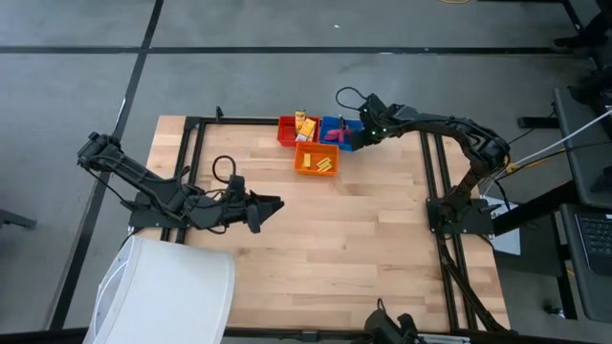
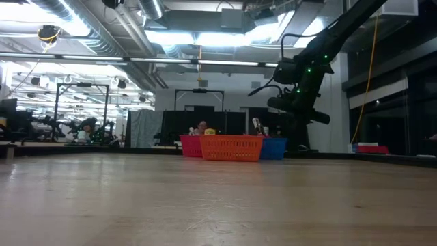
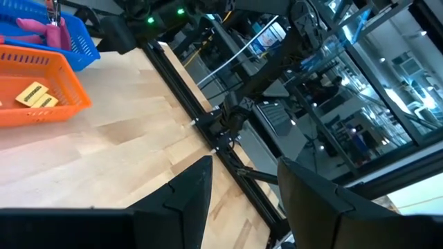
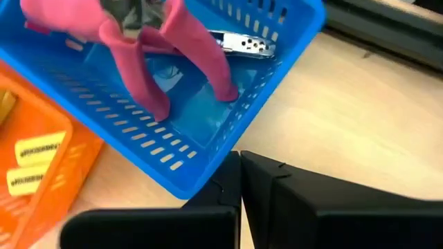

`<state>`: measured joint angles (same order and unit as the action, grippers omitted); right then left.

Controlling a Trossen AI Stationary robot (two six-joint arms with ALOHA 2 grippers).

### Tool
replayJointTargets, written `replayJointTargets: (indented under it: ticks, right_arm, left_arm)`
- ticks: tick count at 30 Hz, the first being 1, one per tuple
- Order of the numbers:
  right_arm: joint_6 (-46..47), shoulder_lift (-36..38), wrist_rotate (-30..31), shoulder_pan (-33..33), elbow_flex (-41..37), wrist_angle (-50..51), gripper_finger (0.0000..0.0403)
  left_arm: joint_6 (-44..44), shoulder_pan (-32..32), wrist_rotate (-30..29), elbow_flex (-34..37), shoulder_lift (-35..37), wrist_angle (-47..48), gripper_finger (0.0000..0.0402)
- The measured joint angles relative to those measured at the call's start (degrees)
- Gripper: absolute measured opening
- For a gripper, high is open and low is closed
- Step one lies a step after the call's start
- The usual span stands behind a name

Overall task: Pick & Place School Supplies
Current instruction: Return to Home Position

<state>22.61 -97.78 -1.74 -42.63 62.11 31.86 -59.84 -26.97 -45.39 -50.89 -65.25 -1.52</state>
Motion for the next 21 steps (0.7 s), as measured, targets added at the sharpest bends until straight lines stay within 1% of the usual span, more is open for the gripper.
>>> replayJointTargets:
  ticks: [10, 14, 18, 21]
  right_arm:
    - [0.79, -4.38, -1.15, 0.02, 0.0, -4.42, 0.0]
    - [0.81, -4.98, -0.82, 0.03, 0.0, -5.86, 0.0]
    - [0.39, -3.85, 1.89, 0.04, 0.0, -4.44, 0.0]
    - [0.02, -0.5, 6.58, 0.64, 0.0, -2.87, 0.0]
  left_arm:
    - [0.0, 0.01, -0.02, 0.0, 0.0, 0.03, 0.0161]
    - [-0.33, 0.01, 0.0, 0.0, 0.0, 0.03, 0.0161]
    - [-0.29, 0.01, -0.02, 0.0, 0.0, 0.03, 0.0161]
    - [0.7, 0.01, -0.02, 0.0, 0.0, 0.09, 0.0161]
